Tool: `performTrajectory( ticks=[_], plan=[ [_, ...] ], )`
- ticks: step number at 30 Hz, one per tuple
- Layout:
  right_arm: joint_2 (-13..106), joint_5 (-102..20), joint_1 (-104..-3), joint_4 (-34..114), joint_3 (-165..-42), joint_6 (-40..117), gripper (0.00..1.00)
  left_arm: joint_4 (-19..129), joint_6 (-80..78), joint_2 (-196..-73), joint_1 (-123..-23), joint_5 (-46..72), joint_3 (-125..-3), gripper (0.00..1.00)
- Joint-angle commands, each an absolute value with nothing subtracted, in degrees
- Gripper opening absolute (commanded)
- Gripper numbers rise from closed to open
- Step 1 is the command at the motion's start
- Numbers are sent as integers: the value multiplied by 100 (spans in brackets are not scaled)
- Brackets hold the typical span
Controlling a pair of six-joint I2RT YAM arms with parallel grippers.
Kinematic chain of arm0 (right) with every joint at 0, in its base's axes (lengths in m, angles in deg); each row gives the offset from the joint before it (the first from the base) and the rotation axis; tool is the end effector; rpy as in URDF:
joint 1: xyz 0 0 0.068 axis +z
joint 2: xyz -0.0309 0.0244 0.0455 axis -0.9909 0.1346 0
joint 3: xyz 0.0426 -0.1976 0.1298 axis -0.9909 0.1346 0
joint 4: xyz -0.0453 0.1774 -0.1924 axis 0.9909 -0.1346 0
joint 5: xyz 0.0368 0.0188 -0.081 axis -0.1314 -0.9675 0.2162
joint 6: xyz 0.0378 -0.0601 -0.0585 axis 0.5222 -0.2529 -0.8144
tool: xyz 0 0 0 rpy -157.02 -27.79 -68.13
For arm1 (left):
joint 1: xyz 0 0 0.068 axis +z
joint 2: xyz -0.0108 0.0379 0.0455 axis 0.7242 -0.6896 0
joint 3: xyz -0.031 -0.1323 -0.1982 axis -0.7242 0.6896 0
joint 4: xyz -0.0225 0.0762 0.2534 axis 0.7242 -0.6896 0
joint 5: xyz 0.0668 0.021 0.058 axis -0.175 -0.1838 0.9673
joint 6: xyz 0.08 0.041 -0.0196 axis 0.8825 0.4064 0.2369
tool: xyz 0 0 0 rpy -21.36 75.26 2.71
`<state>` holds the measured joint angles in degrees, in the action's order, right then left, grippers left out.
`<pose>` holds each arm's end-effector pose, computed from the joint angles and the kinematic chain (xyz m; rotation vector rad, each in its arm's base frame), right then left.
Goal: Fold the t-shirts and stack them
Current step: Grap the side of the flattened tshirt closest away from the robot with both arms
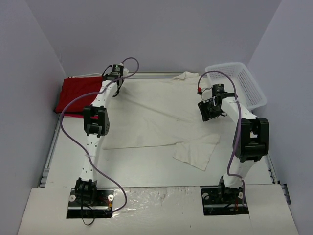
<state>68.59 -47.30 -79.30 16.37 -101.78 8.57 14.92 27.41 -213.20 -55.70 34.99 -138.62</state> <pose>0.4102 0.0409 0.1467 -0.6509 2.3754 0.1502 0.5860 -0.0756 0.1354 0.4095 2.3169 0.3488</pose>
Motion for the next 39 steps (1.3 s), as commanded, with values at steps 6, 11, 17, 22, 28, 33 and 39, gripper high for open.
performTrajectory(
  ticks=[6, 11, 17, 22, 28, 33, 39],
  plan=[
    [6369, -5051, -7963, 1531, -9803, 725, 42, 1796, 2885, -18259, -5817, 3465, -11623, 3],
    [5535, -5070, -7867, 1478, -9452, 690, 46, 2606, 3466, -16228, -6143, 3203, -8287, 27],
    [4848, -4841, -7445, 1171, -9074, 646, 47, 2370, 3985, -15091, -6512, 2516, -6190, 40],
    [4540, -4894, -7005, 907, -8871, 611, 46, 2713, 4047, -14177, -6802, 2841, -4678, 42],
    [4592, -4428, -6776, 705, -9248, 576, 48, 2361, 4135, -13605, -7031, 2780, -4035, 42],
    [4618, -4463, -6706, 643, -9144, 532, 48, 2537, 4214, -13253, -7180, 2956, -3604, 43],
    [4609, -4437, -6706, 669, -9038, 558, 49, 2695, 4346, -13455, -7189, 2868, -3322, 43]
  ],
)
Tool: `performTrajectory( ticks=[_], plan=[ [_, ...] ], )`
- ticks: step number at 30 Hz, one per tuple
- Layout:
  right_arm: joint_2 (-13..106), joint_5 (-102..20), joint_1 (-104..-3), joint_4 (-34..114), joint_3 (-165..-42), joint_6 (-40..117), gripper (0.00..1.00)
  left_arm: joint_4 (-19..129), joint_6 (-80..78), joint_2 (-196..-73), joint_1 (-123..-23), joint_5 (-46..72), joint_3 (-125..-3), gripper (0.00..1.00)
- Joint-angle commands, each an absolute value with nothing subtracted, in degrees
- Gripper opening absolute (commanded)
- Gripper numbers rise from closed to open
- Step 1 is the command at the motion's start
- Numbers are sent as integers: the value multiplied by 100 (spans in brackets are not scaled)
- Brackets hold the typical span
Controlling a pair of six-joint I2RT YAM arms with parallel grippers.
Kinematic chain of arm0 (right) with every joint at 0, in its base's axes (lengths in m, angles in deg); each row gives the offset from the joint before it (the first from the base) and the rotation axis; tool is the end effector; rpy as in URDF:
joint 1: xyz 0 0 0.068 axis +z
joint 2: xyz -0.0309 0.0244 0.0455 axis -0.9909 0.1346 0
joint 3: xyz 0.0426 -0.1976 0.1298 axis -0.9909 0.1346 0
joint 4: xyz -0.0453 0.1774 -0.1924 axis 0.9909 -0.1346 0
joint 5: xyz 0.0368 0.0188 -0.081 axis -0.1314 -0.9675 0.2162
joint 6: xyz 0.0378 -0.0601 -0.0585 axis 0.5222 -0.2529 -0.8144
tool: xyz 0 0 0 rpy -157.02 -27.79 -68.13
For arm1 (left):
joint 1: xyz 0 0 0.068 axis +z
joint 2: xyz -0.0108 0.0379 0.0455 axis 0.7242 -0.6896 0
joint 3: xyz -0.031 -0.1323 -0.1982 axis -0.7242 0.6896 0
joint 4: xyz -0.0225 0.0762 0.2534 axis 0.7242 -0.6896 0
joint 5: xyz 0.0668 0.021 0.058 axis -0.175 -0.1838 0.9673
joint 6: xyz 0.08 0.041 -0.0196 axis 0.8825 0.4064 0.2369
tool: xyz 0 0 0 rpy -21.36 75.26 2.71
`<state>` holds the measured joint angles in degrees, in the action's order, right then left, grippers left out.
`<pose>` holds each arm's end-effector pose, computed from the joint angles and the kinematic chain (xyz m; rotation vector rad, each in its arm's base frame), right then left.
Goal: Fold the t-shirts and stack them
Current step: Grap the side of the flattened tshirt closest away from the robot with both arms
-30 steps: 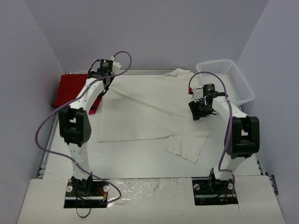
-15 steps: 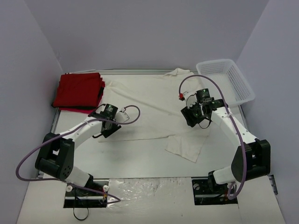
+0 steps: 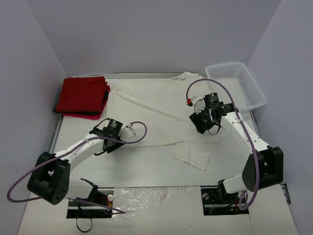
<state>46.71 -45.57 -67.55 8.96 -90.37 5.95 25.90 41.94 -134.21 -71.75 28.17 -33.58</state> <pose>0.3240 0.1029 0.2005 -0.9230 2.2396 0.1712 0.2569 -0.1102 0.1149 1.1996 2.3280 0.1983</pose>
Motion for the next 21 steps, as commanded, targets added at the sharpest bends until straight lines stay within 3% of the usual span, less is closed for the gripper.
performTrajectory(
  ticks=[1, 18, 20, 21],
  plan=[
    [4627, -4420, -6706, 669, -9029, 575, 49, 2730, 4346, -13490, -7198, 2859, -3287, 43],
    [4785, -4288, -6706, 827, -8977, 716, 50, 3055, 4662, -13982, -7207, 2991, -2996, 41],
    [4776, -4244, -6706, 845, -8968, 725, 50, 2986, 4671, -14078, -7207, 2991, -3075, 35],
    [4776, -4226, -6706, 845, -8968, 742, 50, 2968, 4671, -14105, -7207, 2973, -3102, 25]
  ],
)
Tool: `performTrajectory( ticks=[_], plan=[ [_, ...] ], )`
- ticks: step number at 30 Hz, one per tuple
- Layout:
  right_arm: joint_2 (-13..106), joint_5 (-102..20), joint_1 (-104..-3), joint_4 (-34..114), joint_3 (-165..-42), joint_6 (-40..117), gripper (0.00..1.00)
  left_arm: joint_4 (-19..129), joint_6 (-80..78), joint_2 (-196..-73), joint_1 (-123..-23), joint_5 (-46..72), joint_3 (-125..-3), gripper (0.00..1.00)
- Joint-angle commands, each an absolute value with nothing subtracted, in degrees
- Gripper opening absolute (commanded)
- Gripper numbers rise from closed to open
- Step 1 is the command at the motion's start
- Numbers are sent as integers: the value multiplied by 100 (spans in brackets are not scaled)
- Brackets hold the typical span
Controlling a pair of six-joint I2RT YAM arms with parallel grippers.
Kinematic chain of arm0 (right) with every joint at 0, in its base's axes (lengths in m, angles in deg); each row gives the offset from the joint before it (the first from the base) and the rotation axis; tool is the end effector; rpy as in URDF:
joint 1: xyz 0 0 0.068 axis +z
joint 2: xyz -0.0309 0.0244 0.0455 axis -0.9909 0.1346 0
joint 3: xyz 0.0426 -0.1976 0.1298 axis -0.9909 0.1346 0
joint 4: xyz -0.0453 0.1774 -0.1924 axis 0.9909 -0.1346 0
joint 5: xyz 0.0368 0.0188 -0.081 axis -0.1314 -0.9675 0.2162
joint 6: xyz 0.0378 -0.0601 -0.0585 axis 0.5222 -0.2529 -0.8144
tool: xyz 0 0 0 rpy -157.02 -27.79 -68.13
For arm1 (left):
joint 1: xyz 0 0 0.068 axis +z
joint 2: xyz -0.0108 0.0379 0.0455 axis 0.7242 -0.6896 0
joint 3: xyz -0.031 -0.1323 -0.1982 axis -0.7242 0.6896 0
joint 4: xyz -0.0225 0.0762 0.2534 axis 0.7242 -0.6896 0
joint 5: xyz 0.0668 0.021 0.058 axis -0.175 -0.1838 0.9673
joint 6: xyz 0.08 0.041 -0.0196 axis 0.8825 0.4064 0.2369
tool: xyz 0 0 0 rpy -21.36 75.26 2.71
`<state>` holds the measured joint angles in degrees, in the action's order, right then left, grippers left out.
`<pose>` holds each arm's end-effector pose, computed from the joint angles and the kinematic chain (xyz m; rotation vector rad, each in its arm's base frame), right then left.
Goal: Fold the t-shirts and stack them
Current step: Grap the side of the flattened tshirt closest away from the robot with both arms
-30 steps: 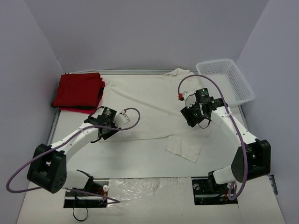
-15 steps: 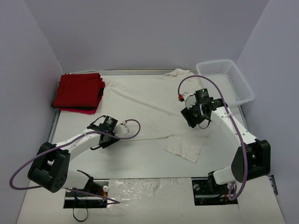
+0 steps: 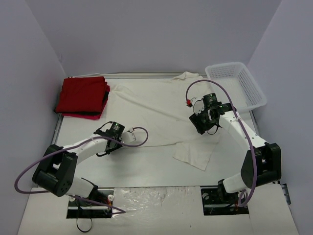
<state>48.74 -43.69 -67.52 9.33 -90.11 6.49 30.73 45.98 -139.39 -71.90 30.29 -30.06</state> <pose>0.3278 0.1013 0.1878 -0.9095 2.2857 0.1421 0.2535 -0.1060 0.0793 1.3135 2.3466 0.2693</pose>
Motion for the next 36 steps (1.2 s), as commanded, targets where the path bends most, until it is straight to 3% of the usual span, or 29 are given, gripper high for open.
performTrajectory(
  ticks=[1, 3, 18, 23, 29, 36],
  plan=[
    [4785, -4217, -6706, 845, -8968, 743, 50, 2950, 4680, -14140, -7207, 2973, -3119, 20],
    [4785, -4200, -6706, 854, -8968, 743, 49, 2906, 4697, -14140, -7207, 2947, -3137, 3],
    [4627, -4129, -6539, -147, -9100, -48, 50, 2880, 3731, -14184, -6830, 2755, -3602, 2],
    [4750, -3901, -5970, -552, -8863, -250, 49, 2520, 3327, -14641, -6258, 2104, -4357, 2],
    [5075, -3567, -5090, -605, -8608, -294, 49, 2616, 3326, -15071, -5897, 1945, -4701, 2],
    [5698, -3637, -4730, -509, -8555, -470, 48, 2423, 3361, -15564, -5713, 1919, -5175, 2]
  ],
)
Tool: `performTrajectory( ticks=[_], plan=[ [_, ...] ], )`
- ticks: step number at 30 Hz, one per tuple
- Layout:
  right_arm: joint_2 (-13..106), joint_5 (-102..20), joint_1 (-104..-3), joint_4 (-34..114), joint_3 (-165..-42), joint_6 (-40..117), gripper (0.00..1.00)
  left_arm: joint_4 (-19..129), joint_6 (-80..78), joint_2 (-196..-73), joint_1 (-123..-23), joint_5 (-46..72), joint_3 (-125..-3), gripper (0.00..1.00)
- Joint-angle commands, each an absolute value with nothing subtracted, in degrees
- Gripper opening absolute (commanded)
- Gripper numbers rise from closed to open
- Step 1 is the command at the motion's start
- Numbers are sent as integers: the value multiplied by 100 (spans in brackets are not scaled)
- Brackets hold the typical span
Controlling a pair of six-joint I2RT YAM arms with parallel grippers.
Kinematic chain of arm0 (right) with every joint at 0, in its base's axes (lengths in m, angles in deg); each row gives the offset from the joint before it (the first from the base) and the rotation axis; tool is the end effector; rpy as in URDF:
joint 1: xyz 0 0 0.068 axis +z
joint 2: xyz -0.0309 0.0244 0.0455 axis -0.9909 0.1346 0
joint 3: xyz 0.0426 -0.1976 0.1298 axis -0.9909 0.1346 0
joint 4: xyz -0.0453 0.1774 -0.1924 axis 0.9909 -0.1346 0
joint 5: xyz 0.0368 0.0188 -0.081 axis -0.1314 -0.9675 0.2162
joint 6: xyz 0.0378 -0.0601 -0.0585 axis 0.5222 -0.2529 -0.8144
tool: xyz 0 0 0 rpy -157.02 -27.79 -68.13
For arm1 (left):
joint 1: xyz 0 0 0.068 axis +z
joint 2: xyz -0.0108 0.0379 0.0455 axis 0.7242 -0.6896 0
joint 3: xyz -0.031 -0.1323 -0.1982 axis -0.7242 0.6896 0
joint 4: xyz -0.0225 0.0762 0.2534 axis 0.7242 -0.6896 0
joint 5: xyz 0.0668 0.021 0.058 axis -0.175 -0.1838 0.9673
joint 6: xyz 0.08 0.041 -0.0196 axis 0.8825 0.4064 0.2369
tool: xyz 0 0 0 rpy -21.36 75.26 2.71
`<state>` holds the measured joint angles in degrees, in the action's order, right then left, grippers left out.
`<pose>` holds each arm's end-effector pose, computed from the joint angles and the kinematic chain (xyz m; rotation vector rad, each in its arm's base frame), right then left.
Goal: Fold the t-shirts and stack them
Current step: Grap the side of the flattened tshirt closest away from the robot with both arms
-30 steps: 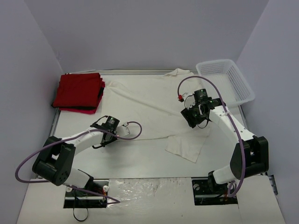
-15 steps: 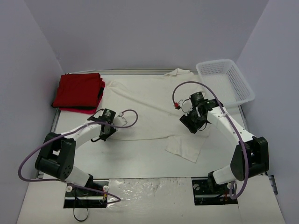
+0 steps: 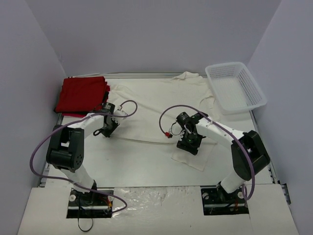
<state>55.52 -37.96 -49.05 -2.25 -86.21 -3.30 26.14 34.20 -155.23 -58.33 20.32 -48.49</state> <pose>0.2529 0.1732 0.1145 -1.6147 2.3609 0.1063 0.3311 -0.0709 0.0887 0.8280 2.5924 0.0411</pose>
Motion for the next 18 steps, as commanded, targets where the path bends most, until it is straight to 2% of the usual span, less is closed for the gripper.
performTrajectory(
  ticks=[1, 18],
  plan=[
    [5734, -3637, -4685, -500, -8546, -488, 48, 2431, 3335, -15599, -5652, 1936, -5211, 2],
    [6481, -3795, -3499, -341, -8572, -145, 48, 2563, 3273, -15942, -5053, 1426, -5212, 2]
  ],
)
